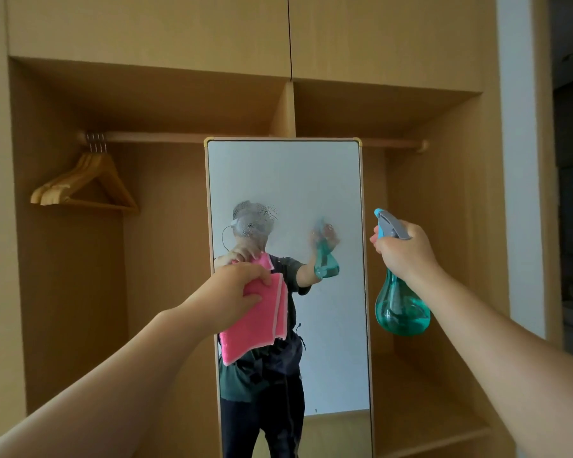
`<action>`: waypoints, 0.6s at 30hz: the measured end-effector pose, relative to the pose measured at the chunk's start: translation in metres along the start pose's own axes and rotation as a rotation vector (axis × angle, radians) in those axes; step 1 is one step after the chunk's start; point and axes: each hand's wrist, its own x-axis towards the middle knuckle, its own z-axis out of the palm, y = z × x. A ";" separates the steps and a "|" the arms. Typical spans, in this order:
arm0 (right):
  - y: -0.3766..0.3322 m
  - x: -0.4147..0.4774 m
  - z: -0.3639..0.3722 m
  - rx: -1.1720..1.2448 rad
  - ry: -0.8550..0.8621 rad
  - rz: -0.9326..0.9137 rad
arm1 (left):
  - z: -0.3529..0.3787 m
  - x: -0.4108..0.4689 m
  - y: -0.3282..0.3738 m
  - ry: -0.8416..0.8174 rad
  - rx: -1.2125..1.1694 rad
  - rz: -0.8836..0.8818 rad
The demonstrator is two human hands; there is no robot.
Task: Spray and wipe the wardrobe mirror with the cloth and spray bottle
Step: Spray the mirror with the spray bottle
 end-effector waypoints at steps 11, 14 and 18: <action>0.037 -0.038 0.009 -0.044 -0.095 0.079 | 0.016 -0.022 -0.012 -0.064 -0.020 -0.024; 0.053 -0.047 0.010 -0.034 -0.106 0.122 | 0.023 -0.028 -0.016 -0.082 -0.018 -0.034; 0.067 -0.057 0.011 -0.040 -0.123 0.170 | 0.029 -0.035 -0.019 -0.100 -0.020 -0.036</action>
